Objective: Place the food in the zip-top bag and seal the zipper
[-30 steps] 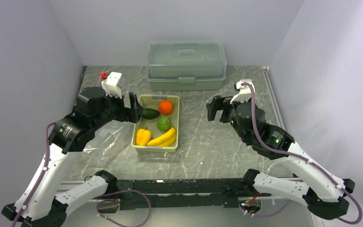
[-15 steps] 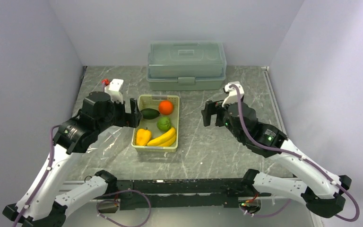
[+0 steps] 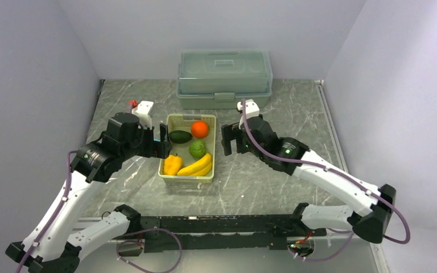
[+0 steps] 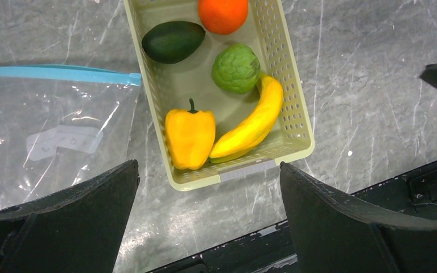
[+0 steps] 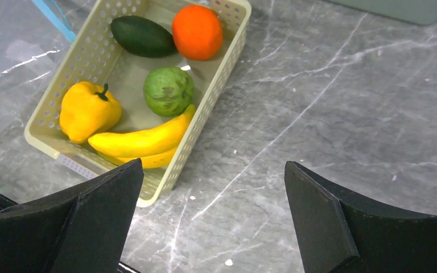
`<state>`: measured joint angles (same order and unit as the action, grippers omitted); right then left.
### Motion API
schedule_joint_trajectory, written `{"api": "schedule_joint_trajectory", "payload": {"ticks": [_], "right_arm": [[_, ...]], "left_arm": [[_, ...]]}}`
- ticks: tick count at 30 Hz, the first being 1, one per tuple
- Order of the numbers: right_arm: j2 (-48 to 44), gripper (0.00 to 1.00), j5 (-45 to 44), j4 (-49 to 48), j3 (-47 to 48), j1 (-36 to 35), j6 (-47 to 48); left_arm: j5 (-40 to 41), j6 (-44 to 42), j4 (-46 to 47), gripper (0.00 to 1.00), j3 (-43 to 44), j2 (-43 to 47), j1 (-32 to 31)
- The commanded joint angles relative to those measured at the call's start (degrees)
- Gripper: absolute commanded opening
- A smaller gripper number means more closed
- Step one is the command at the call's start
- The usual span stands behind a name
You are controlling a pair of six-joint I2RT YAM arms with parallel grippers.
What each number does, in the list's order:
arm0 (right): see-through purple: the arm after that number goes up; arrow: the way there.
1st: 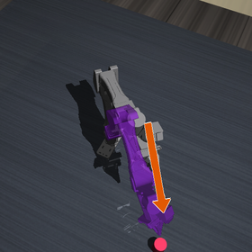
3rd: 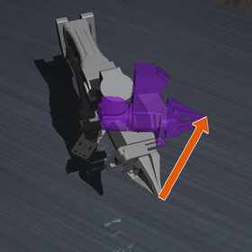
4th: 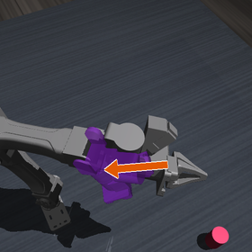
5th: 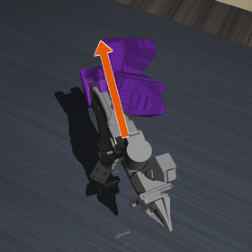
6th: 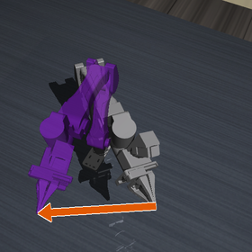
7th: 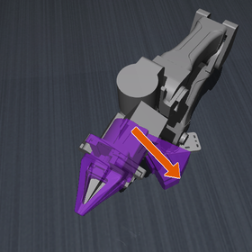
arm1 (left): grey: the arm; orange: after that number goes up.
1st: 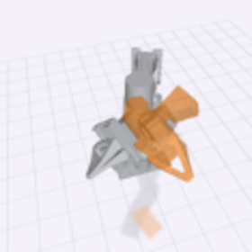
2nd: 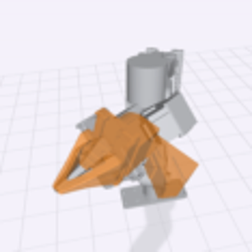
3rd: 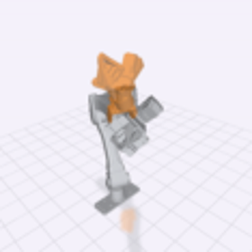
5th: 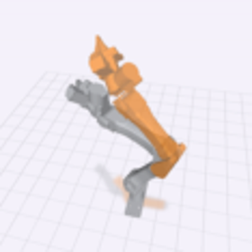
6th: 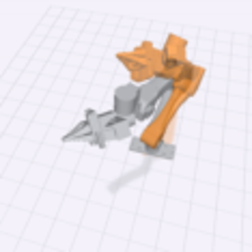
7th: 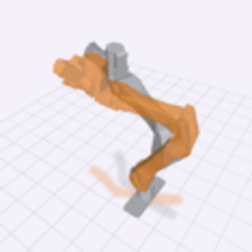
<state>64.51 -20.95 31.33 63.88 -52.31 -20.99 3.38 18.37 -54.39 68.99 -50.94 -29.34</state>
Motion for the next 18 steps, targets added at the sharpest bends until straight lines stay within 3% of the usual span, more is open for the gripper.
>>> {"api": "schedule_joint_trajectory", "payload": {"ticks": [1, 18], "right_arm": [[5.6, 0.99, 0.9, -3.5, 2.1, -0.2, -4.0], [24.8, 0.84, -3.1, -2.5, 10.6, -0.2, -16.2]], "left_arm": [[-0.3, 1.6, 0.1, 1.0, 0.2, 1.1, -0.1], [-0.4, 3.0, -0.8, 1.0, -1.5, 4.0, -0.1]]}}
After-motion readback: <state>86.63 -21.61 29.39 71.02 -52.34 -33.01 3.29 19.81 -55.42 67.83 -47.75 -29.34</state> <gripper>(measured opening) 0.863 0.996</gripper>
